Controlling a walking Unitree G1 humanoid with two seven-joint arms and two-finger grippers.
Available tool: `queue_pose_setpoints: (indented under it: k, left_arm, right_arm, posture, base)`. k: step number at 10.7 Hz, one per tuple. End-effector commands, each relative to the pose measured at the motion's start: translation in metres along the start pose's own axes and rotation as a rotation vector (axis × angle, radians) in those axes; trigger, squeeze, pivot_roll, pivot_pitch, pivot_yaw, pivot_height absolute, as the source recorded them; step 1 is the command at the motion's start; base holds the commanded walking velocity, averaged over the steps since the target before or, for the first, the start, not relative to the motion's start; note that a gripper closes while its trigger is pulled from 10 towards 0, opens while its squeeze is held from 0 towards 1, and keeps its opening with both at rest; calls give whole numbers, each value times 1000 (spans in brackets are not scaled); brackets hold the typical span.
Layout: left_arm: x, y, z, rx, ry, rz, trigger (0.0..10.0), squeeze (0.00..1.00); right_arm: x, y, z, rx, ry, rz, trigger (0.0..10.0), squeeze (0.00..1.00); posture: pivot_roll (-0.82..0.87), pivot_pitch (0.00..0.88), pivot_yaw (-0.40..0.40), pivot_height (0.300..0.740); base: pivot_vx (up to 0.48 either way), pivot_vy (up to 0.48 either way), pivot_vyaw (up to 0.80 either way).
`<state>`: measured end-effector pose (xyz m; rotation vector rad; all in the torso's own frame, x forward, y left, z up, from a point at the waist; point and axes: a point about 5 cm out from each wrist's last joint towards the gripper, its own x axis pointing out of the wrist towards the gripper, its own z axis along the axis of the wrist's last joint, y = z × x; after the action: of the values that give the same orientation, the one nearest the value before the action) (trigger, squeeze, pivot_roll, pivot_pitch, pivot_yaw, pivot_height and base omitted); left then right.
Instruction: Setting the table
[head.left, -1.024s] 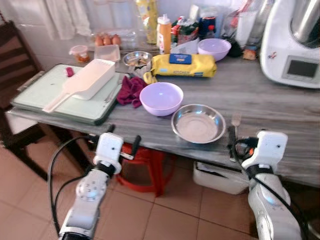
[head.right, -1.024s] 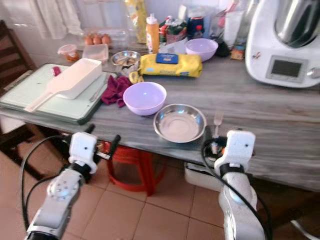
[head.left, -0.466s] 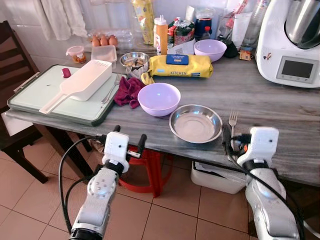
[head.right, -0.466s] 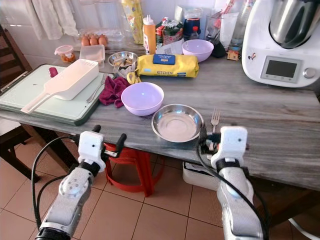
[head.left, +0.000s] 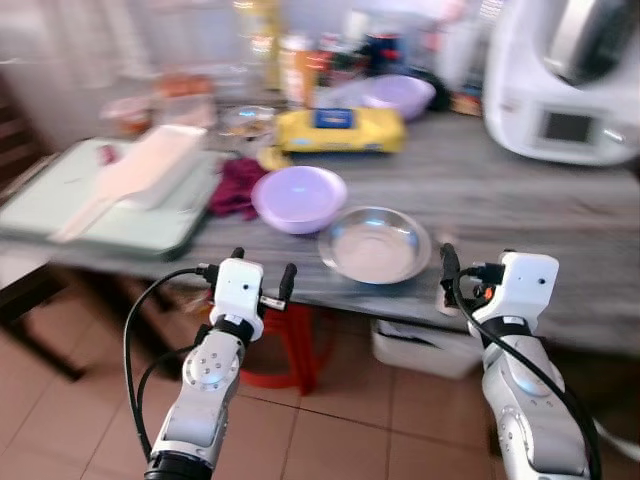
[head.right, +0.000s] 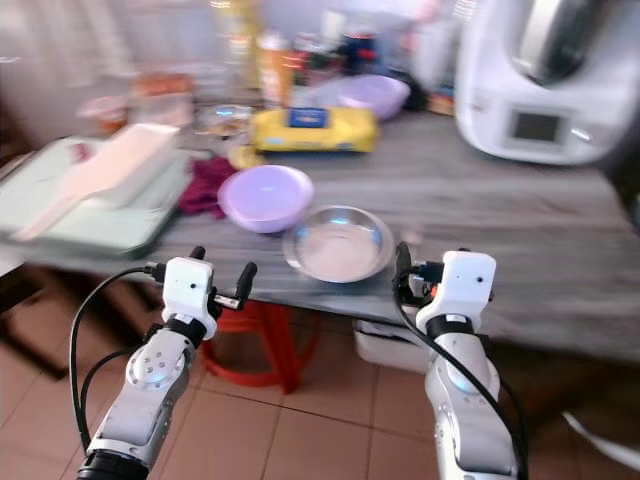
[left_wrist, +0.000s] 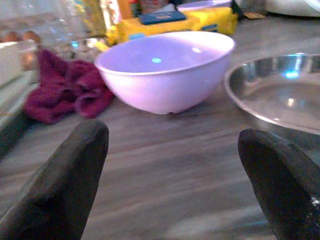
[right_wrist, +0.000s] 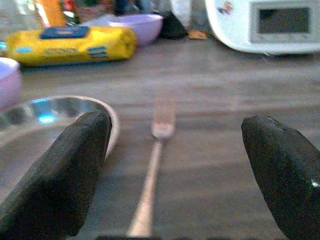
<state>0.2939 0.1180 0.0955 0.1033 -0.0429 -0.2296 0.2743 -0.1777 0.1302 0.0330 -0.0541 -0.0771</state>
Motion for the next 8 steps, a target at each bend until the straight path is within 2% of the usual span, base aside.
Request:
queue_pose_setpoints:
  k: [1,2,3,5,8]
  left_arm:
    - [0,2,2,6,0,21,10000,0]
    - [0,2,2,9,1,22,10000,0]
    - [1,-2,4,-14,-3,-1,10000,0]
    - [6,1,6,-11,2,24,10000,0]
    - [8,-4,6,-13,4,17,10000,0]
  right_arm:
    - [-1,2,2,0,-6,7,10000,0]
    - [0,3,2,2,-5,10,10000,0]
    - [2,4,3,12,-17,10,10000,0]
    - [5,6,5,-1,-21,18,10000,0]
    - [3,2,6,-5,-22,3,10000,0]
  posture:
    - [-130,65,59,740]
    - [-130,62,59,740]
    - [-129,59,60,740]
    - [-133,60,54,740]
    - [-157,54,49,740]
  base:
    - [0,0,-725]
    - [0,0,-600]
    - [0,0,0]
    - [0,0,0]
    - [0,0,0]
